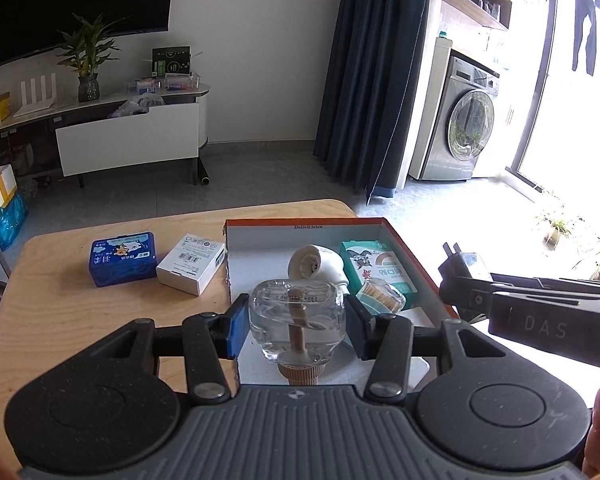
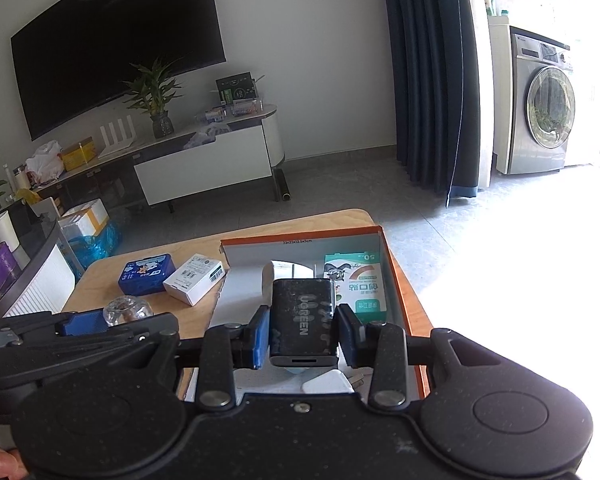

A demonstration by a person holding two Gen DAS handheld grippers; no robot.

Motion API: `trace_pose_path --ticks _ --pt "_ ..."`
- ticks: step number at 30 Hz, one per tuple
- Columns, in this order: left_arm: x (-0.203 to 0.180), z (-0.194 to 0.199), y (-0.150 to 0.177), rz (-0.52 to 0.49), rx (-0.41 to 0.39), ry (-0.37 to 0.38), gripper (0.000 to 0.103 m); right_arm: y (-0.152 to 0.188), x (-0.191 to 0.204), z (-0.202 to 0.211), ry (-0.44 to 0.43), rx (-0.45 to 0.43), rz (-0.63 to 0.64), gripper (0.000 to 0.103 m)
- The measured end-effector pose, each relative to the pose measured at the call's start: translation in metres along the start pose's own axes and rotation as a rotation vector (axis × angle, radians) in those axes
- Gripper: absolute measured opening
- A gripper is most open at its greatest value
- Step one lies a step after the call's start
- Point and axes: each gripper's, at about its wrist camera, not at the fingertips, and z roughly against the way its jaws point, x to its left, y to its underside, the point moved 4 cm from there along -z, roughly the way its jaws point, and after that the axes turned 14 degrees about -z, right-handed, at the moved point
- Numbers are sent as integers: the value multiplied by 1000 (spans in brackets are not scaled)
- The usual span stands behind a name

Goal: Organize rigid objects
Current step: 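Carry the glass bottle and black charger toward the tray, then lower the black charger into the tray and open the right tool while the left tool releases the glass bottle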

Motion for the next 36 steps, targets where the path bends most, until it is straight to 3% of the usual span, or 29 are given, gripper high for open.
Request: trace_pose_path --ticks 36 --pt "12 -65 -31 -16 40 8 50 -46 -11 -79 5 43 -2 44"
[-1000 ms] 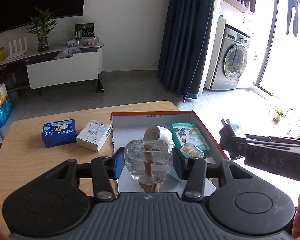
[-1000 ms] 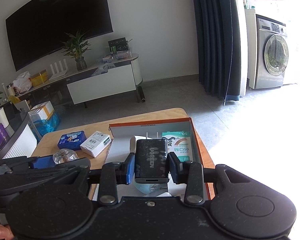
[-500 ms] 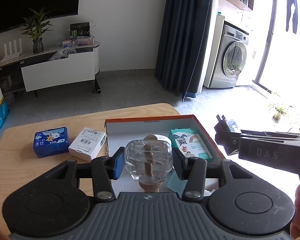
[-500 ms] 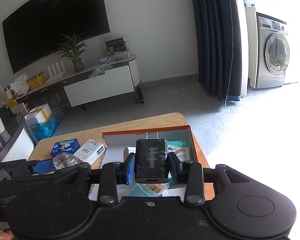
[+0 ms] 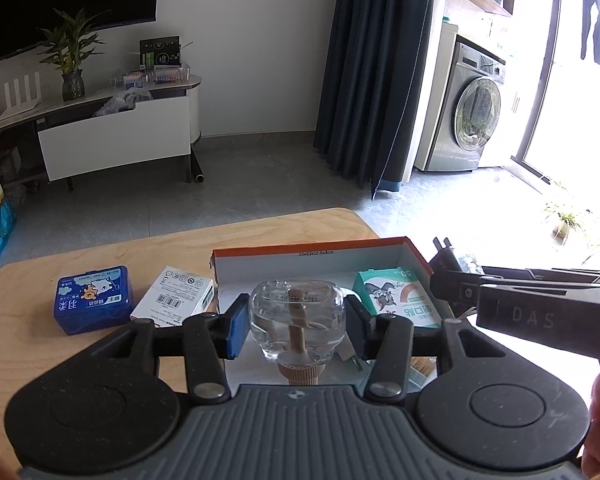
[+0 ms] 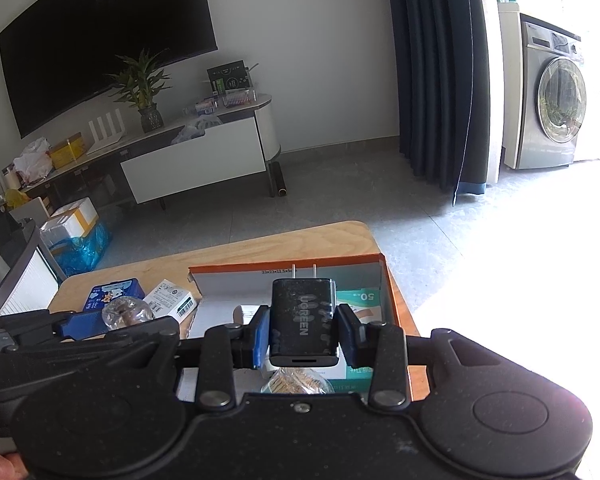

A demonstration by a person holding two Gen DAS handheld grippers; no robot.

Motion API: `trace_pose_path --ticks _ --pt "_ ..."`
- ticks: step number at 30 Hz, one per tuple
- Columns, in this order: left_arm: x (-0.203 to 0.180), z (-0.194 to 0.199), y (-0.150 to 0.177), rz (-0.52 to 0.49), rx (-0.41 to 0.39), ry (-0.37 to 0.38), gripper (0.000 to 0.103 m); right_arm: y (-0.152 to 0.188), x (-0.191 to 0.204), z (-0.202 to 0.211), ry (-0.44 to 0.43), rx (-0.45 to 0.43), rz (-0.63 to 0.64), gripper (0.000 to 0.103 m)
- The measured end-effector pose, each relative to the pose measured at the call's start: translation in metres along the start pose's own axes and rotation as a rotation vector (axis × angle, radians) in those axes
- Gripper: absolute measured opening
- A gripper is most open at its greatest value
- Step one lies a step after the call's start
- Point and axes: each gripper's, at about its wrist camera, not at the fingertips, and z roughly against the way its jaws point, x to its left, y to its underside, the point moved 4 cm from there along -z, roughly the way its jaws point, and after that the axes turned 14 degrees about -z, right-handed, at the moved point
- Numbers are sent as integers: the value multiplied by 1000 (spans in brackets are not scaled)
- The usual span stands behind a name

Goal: Organize rigid objects
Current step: 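Lower the black charger into the tray and open the right tool while the left tool releases the glass bottle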

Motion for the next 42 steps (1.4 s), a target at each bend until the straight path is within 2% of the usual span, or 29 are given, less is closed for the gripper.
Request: trace_pose_path --ticks 15,18,27,34,39,41,42 --pt "16 -25 -2 22 38 -4 50 -6 2 -38 15 39 11 44" --pt "20 -30 -2 31 46 -2 50 -9 2 -42 15 26 14 45" --pt "22 -52 -6 38 68 29 50 -10 -7 -30 14 -17 -13 54" --pt "23 -75 -21 64 54 84 50 -5 -13 -18 9 -32 -26 56" --pt "24 -77 -31 105 29 119 50 -4 -11 -13 -1 -38 -40 56" --pt "24 -71 -32 103 14 123 59 -3 -9 -10 -8 -39 -40 56" --pt "24 -67 -32 98 10 121 69 -3 -9 -9 -10 -41 -38 56"
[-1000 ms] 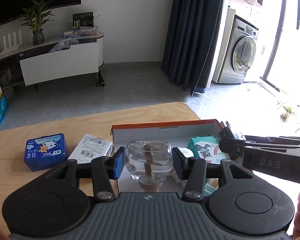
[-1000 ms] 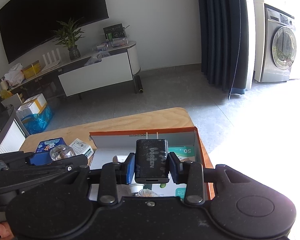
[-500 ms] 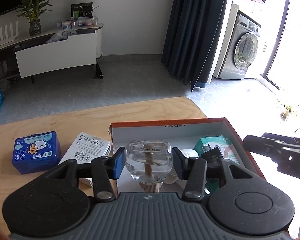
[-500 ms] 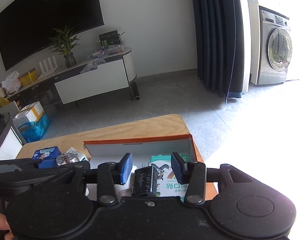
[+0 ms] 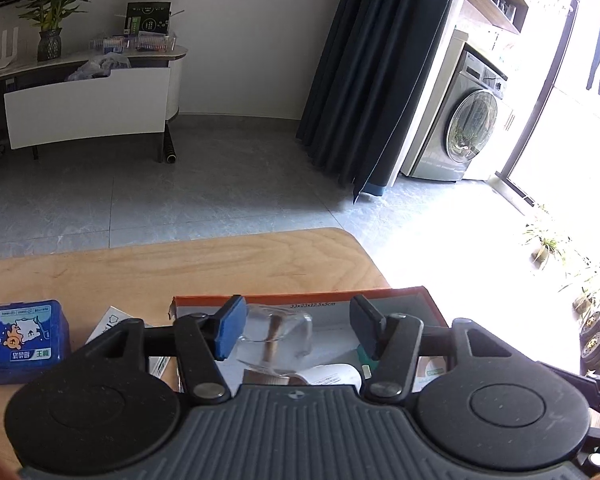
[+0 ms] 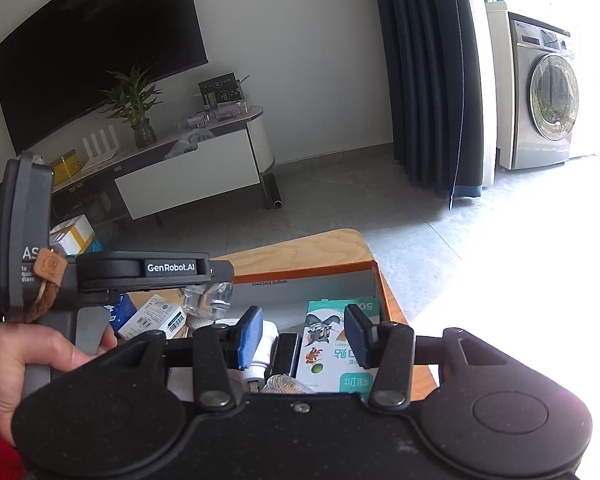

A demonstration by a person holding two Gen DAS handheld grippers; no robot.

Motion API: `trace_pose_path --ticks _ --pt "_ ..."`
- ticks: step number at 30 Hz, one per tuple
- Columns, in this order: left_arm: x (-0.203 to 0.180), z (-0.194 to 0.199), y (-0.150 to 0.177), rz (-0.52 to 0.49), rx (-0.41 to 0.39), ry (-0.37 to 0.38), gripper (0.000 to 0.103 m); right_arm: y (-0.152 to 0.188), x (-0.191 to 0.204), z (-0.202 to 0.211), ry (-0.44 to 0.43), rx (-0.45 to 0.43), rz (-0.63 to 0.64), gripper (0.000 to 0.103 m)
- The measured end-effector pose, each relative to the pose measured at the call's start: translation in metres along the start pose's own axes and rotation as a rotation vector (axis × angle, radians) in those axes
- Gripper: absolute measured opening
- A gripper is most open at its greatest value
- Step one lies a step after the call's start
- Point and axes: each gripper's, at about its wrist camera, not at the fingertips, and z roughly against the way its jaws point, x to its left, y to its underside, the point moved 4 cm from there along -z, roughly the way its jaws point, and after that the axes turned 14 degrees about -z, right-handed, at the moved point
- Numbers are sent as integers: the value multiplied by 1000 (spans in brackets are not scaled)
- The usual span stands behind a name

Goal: Organize rigid objects
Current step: 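Lower the black charger into the tray and open the right tool while the left tool releases the glass bottle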

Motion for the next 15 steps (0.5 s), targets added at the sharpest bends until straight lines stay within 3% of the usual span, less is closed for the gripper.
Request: trace_pose_path --ticks 3,8,15 --pt "-1 12 0 -22 -18 -22 71 0 3 4 -6 -4 9 57" --pt "16 31 4 24 -21 -61 72 3 12 13 -26 -16 16 61" --pt "29 67 16 16 5 -174 77 11 26 23 -55 -9 28 69"
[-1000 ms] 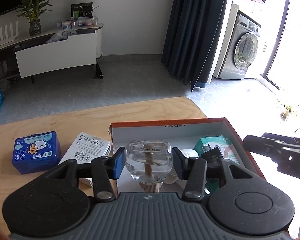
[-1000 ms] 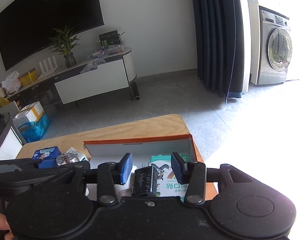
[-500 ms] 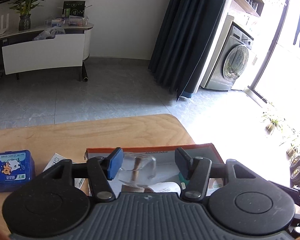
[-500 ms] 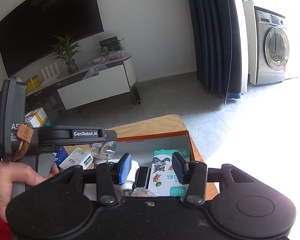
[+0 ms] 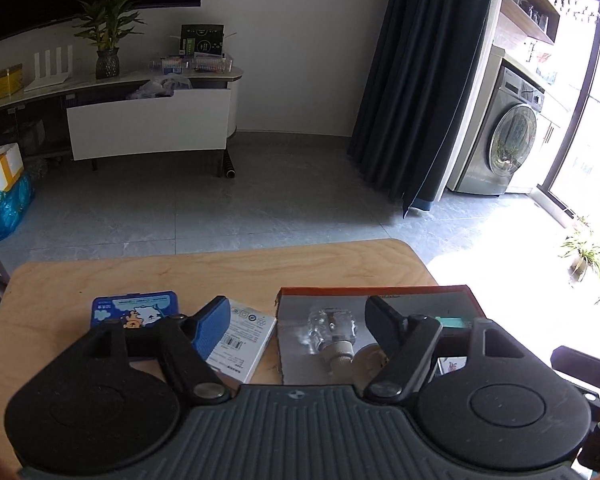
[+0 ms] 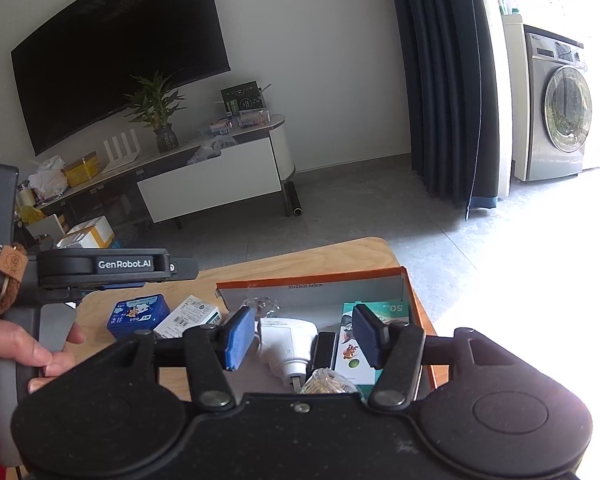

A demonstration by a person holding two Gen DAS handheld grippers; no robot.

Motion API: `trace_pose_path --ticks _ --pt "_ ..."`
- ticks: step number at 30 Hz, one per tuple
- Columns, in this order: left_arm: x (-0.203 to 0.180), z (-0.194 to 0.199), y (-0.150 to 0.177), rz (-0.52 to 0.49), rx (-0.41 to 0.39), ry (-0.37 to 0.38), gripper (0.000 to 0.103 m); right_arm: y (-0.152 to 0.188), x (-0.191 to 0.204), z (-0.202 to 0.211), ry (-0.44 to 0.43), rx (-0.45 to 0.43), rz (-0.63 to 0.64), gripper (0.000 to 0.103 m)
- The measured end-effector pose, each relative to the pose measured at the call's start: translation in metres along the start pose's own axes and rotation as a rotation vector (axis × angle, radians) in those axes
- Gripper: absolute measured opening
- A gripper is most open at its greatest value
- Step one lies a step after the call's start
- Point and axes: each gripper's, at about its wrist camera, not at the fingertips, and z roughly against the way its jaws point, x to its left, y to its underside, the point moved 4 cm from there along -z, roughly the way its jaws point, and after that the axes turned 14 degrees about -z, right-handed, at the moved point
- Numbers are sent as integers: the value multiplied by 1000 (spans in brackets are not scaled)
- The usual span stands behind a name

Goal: Organize rigid objects
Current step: 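Lower the black charger into the tray and open the right tool while the left tool releases the glass bottle, then withdraw both tools from the tray toward the blue box and white box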

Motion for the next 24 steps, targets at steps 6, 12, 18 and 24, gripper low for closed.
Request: trace_pose_path --ticks 6,12,18,24 --pt "19 24 20 13 19 -58 80 10 18 1 -24 26 28 77" --pt "40 41 38 48 35 -105 83 19 36 -2 -43 53 45 79" --pt "56 48 48 77 52 -130 84 33 55 -4 -66 85 66 82" --pt "66 51 55 100 53 -148 88 43 73 -10 -80 113 85 82"
